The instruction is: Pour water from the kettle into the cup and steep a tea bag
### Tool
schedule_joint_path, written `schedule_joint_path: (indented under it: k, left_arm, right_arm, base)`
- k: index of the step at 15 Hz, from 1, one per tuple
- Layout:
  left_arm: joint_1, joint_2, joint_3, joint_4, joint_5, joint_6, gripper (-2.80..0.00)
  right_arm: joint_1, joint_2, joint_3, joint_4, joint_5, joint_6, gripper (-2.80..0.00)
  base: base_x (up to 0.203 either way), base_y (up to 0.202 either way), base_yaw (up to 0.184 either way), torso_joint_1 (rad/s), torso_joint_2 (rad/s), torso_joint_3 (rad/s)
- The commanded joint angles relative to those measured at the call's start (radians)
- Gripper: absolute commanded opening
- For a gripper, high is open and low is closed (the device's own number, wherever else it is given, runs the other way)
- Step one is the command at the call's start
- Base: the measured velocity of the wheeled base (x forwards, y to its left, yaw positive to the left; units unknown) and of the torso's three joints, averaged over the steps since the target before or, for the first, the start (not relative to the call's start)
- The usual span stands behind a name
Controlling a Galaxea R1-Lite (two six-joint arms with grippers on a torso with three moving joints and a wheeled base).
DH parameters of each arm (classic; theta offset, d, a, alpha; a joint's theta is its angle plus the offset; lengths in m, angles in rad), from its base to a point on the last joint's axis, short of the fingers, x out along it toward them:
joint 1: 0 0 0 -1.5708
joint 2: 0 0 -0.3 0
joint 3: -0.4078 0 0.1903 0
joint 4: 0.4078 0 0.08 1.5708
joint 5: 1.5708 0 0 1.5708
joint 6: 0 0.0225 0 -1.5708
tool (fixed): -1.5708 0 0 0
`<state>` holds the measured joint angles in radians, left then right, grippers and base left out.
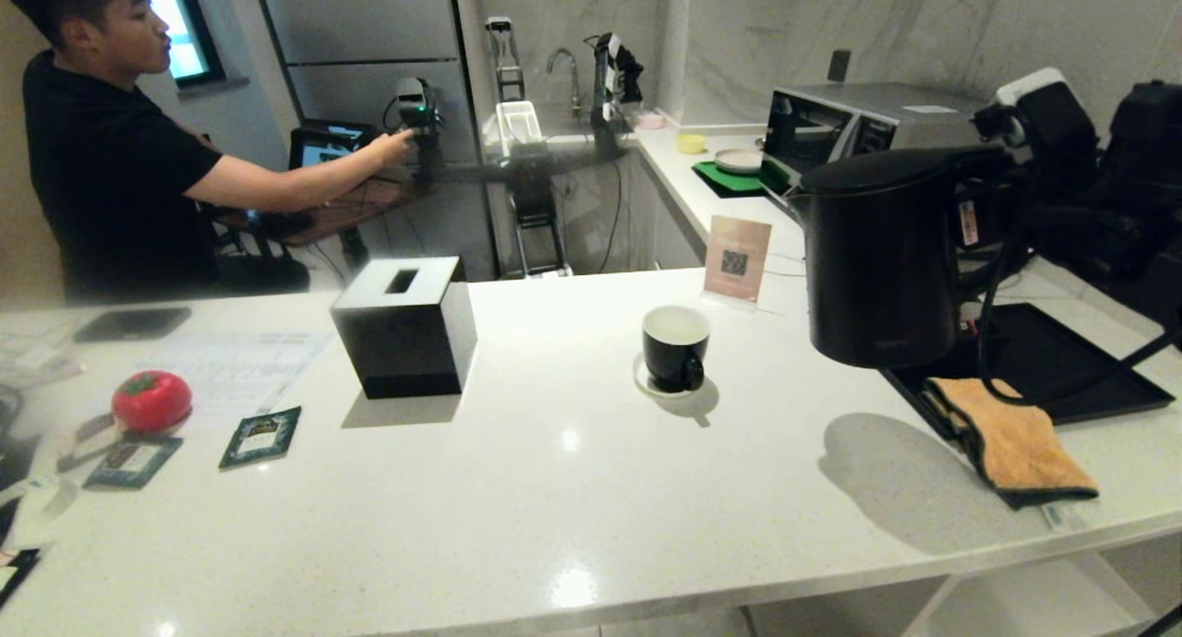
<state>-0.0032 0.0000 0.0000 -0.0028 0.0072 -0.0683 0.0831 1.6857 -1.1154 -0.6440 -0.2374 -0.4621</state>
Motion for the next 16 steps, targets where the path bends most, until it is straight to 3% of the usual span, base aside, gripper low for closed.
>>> schedule_joint_path:
  k: [1, 5, 10, 16]
  left_arm:
    - [0.0, 0.002, 0.0, 0.0, 0.0, -0.001, -2.8]
    - [0.0, 0.0, 0.0, 0.0, 0.0, -0.001, -2.8]
    - [0.0, 0.0, 0.0, 0.0, 0.0, -0.001, -2.8]
    - [0.0, 0.0, 0.0, 0.0, 0.0, -0.001, -2.8]
  right_arm:
    - [-0.031, -0.018, 0.022, -0.009, -0.002, 0.024, -2.8]
    - [-0.083, -0.043, 0.072, -0.036, -0.002, 0.103, -2.8]
    - [-0.175, -0.08, 0.14, -0.065, -0.003, 0.141, -2.8]
    - [-0.331, -0.137, 0.211, -0.074, -0.002, 0.189, -2.8]
  base:
    - [0.0, 0.0, 0.0, 0.0, 0.0, 0.0]
    - [0.0, 0.0, 0.0, 0.0, 0.0, 0.0]
    - [0.0, 0.0, 0.0, 0.0, 0.0, 0.0]
    - [0.0, 0.0, 0.0, 0.0, 0.0, 0.0]
